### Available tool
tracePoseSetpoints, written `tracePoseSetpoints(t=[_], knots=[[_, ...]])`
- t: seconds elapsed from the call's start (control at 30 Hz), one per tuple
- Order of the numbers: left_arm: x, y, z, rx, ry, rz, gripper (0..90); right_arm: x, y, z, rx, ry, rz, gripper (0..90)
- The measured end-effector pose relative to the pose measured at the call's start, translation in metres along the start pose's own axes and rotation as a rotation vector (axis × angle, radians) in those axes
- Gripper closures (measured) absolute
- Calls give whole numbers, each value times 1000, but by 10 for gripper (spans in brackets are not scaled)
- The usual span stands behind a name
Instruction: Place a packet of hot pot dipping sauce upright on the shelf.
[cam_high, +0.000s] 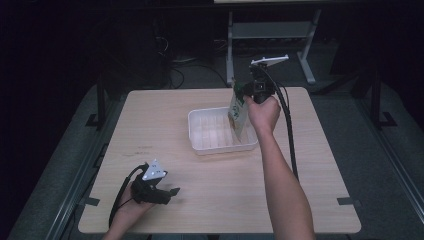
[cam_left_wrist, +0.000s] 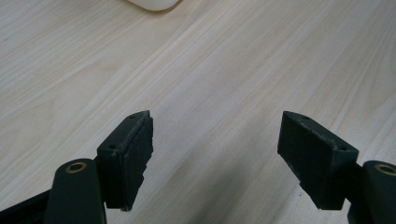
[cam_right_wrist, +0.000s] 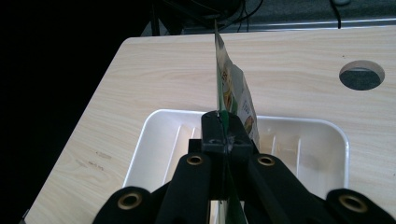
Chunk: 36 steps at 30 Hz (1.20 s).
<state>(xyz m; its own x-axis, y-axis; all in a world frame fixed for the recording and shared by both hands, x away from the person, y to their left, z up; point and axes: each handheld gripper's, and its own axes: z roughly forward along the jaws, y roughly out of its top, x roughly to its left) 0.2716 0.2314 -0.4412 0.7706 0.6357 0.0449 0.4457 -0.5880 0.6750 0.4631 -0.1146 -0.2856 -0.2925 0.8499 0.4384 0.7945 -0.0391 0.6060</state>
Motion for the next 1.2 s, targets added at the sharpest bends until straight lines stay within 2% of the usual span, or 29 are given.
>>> tracePoseSetpoints(t=[0.57,1.2], knots=[[0,0,0,0,1,1,261,-4,-4,16,28,-31,0,892],[0,0,0,-7,0,-2,261,-11,-9,23,38,-34,12,891]])
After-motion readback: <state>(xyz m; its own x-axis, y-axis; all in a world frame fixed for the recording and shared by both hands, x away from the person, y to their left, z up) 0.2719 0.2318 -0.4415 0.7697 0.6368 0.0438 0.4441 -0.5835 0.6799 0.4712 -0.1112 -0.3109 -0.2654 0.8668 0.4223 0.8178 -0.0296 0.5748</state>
